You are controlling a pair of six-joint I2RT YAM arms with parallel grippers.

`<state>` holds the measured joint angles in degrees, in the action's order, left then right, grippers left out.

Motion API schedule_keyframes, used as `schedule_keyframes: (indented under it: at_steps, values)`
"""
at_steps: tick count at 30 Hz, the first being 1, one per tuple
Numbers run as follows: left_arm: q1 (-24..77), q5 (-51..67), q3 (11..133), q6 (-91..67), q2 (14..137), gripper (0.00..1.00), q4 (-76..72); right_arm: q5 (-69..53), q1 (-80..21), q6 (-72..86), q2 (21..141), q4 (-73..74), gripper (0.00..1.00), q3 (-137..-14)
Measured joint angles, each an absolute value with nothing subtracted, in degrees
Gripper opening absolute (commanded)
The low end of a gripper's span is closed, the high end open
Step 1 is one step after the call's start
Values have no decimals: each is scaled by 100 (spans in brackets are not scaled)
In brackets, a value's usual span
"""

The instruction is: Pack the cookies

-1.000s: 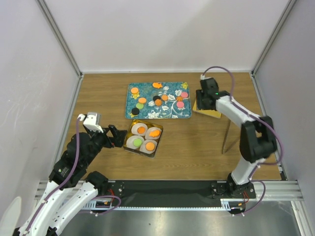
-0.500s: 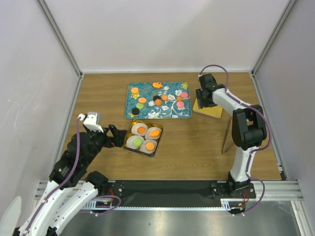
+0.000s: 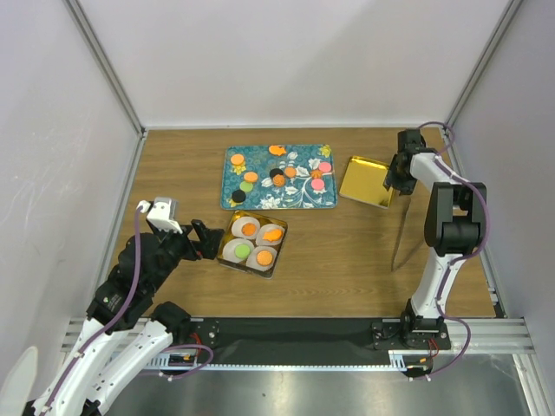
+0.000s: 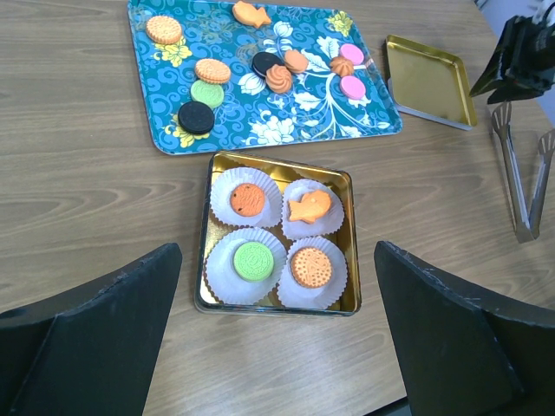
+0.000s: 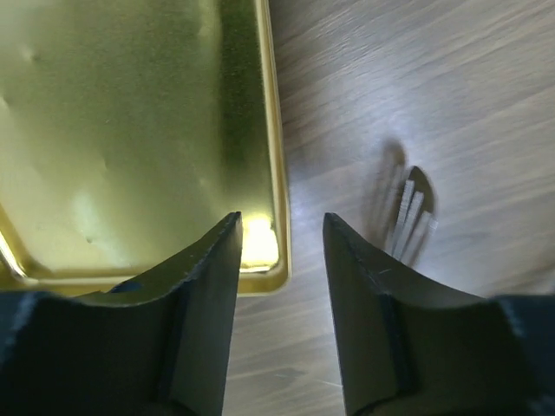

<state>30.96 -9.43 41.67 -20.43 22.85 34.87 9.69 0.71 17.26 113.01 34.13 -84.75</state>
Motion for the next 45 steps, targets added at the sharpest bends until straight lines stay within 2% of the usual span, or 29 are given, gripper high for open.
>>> schedule_keyframes:
  at_steps: [5, 9, 12, 13, 15, 16, 18, 24, 31, 37, 45]
  values:
    - [3096, -943, 4165, -2045, 2283, 100, 3487, 692, 207, 2010, 11653, 3350, 45, -8479]
    - [3096, -943, 4165, -2043, 2283, 100, 3487, 661, 266, 2165, 11764, 3256, 37, -8501]
    - [3096, -943, 4165, -2045, 2283, 100, 3487, 639, 285, 2228, 11789, 3188, 26, -8501]
    - [3096, -943, 4165, -2045, 2285, 100, 3487, 615, 287, 2237, 11795, 3164, 18, -8501]
    - [3096, -930, 4167, -2045, 2300, 100, 3487, 578, 287, 2265, 11799, 3129, 12, -8501]
    - [3096, -919, 4167, -2045, 2324, 100, 3487, 567, 290, 2270, 11799, 3124, 5, -8501]
    - [3096, -854, 4167, -2051, 2414, 100, 3485, 504, 307, 2279, 11799, 3120, 0, -8501]
    - [3098, -276, 4178, -2204, 2891, 100, 3264, 486, 384, 2333, 11552, 3159, 0, -8468]
    - [3100, 521, 4436, -2427, 3728, 100, 2762, 585, 248, 2241, 10182, 3417, 0, -8429]
    - [3100, 829, 4829, -2482, 4305, 100, 2488, 659, -932, 2204, 8886, 3402, 0, -8040]
    - [3072, 996, 5201, -2480, 4783, 100, 2152, 193, -2491, 2410, 8228, 3454, 0, -7544]
